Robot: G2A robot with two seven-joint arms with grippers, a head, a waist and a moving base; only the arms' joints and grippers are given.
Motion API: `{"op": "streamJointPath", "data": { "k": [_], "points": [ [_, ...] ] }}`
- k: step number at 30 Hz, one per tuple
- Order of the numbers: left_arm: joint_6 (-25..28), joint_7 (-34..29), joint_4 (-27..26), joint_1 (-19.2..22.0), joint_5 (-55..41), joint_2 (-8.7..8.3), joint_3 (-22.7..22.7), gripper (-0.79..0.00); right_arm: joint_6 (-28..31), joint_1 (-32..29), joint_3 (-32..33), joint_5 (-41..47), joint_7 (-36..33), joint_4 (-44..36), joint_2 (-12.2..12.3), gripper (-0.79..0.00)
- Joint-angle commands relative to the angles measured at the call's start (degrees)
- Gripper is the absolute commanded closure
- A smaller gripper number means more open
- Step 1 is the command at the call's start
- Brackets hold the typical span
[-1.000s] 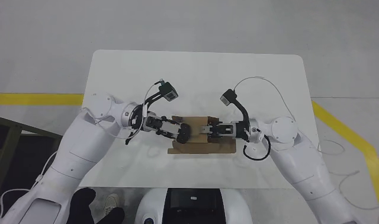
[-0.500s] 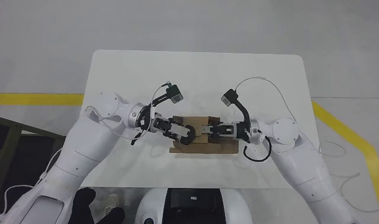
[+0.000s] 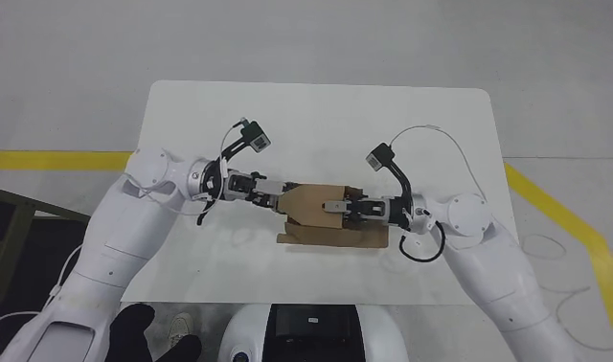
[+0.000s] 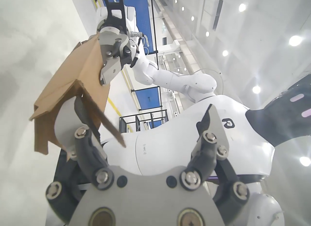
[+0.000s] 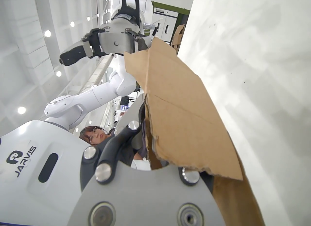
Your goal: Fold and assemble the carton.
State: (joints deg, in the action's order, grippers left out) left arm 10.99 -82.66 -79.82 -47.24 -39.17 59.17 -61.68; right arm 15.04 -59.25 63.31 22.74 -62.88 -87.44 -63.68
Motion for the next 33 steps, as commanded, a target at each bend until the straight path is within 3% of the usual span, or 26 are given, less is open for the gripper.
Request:
{"op": "streamJointPath", "data": {
  "k": [1, 22, 33],
  "points": [
    [-0.1, 0.1, 0.1, -0.3, 0.3, -0.06, -0.2, -0.785, 0.0, -0.2, 0.2, 0.0, 0.3, -0.3, 0.0, 0.0],
    [1.6, 2.2, 1.9, 0.4, 5.8, 0.38, 1.6, -0.785, -0.5, -0.8, -2.4, 1.6, -0.4, -2.9, -0.4, 0.0],
    [0.8, 2.9, 1.8, -0.5, 5.3, -0.55, -2.5, -0.785, -0.6, -1.2, 0.1, -0.8, 1.2, -1.6, 0.2, 0.0]
  ]
}}
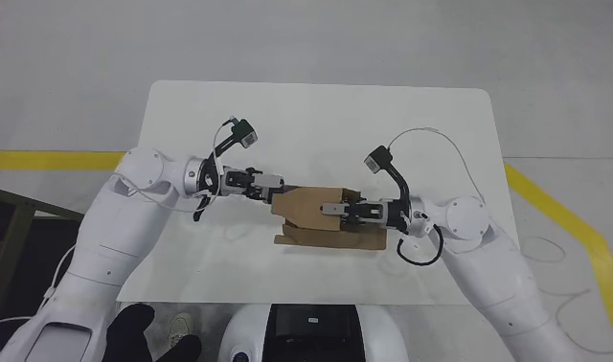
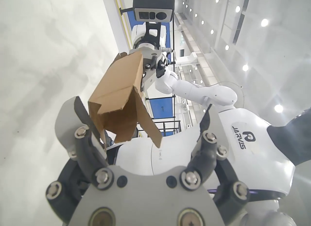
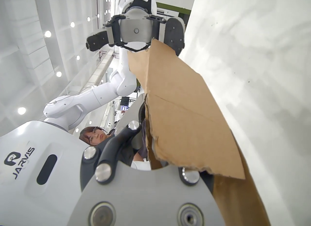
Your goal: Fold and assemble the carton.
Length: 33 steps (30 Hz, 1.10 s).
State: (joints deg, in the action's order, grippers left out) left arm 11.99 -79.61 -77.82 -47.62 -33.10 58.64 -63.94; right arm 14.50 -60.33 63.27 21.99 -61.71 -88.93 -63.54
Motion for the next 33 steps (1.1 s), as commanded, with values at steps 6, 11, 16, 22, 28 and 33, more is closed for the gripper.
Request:
{"op": "streamJointPath", "data": {
  "k": [6, 11, 16, 22, 28, 33],
  "points": [
    [-0.8, -0.8, -1.4, -0.5, -1.6, 0.03, 0.1, -0.785, 0.0, -0.7, 0.4, -0.5, 0.9, -0.6, 0.1, 0.0],
    [-1.0, -0.9, -1.7, -0.3, -2.1, 0.25, 0.8, -0.785, 0.1, -0.8, 0.2, -0.8, 2.3, -0.7, 0.0, 0.0],
    [-0.7, -0.8, -1.5, -0.1, -2.3, 0.39, 1.1, -0.785, 0.1, -0.8, 0.0, -0.5, 2.6, -1.0, 0.0, 0.0],
    [-0.8, -0.7, -1.3, 0.1, -1.6, 0.27, 0.5, -0.785, -0.3, -0.8, 0.9, -1.6, 4.0, -0.5, 0.1, 0.0],
    [-1.1, -0.8, -2.2, -0.3, -1.7, 0.13, 0.0, -0.785, -0.6, -1.2, 1.4, -1.9, 4.9, -1.0, 0.2, 0.0],
    [-0.9, -0.5, -2.3, -0.3, -2.2, 0.31, 0.5, -0.785, -0.7, -1.3, 0.6, -1.0, 4.4, -1.8, 0.0, 0.0]
  ]
}}
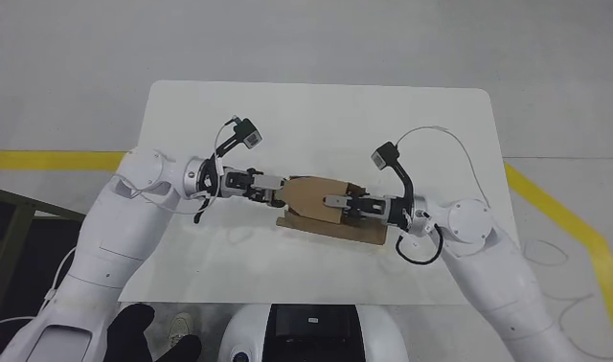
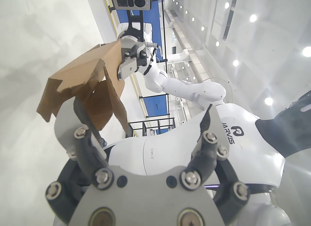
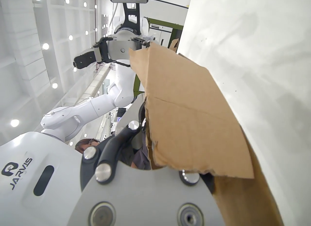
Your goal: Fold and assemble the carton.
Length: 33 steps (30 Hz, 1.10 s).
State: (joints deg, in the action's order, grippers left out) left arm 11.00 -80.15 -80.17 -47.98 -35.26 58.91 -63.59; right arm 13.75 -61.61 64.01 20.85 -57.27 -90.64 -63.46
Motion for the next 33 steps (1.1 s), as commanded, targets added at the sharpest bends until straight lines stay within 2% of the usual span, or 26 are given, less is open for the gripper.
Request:
{"op": "streamJointPath", "data": {
  "k": [1, 10, 33],
  "points": [
    [0.1, 0.0, 0.2, 0.1, 0.0, 0.08, 0.2, -0.785, 0.1, 0.0, -0.3, 0.4, 0.0, -0.2, -0.1, 0.0],
    [0.7, 0.0, 1.4, 0.7, 0.1, 0.14, 0.0, -0.785, 1.1, 0.4, -2.0, 1.9, -2.8, -0.8, -0.4, 0.0],
    [0.9, 0.1, 0.3, 0.7, 0.3, 0.06, -0.7, -0.785, 1.5, 1.2, -5.7, 3.8, -5.2, -0.6, -1.2, 0.0]
  ]
}}
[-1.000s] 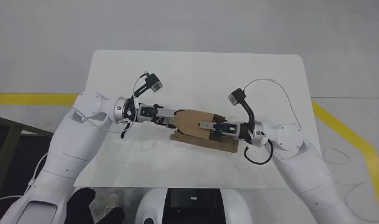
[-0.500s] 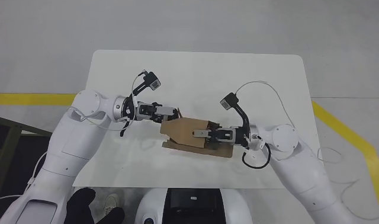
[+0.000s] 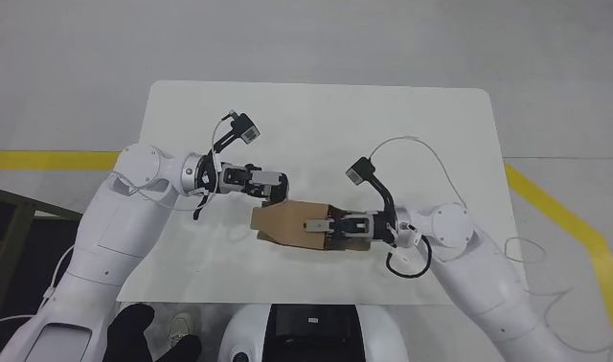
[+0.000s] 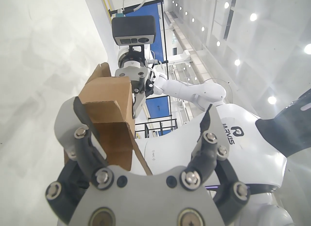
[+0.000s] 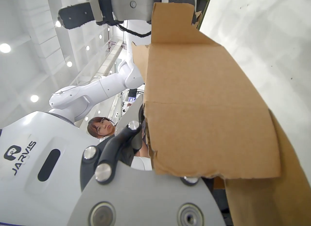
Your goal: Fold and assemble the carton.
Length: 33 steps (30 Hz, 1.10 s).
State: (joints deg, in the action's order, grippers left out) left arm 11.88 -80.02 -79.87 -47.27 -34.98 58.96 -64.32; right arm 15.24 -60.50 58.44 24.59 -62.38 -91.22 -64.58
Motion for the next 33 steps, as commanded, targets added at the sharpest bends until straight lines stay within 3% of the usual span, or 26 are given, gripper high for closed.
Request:
{"op": "streamJointPath", "data": {
  "k": [1, 33],
  "points": [
    [0.1, 0.0, 0.0, 0.1, 0.0, 0.02, 0.0, -0.785, 0.0, 0.1, -0.4, 0.2, -0.2, 0.0, -0.1, 0.0],
    [1.0, 0.5, -0.7, 0.9, 0.3, 0.72, 1.9, -0.785, 0.6, 0.8, -0.9, 0.7, 0.3, 1.4, -0.6, 0.0]
  ]
}}
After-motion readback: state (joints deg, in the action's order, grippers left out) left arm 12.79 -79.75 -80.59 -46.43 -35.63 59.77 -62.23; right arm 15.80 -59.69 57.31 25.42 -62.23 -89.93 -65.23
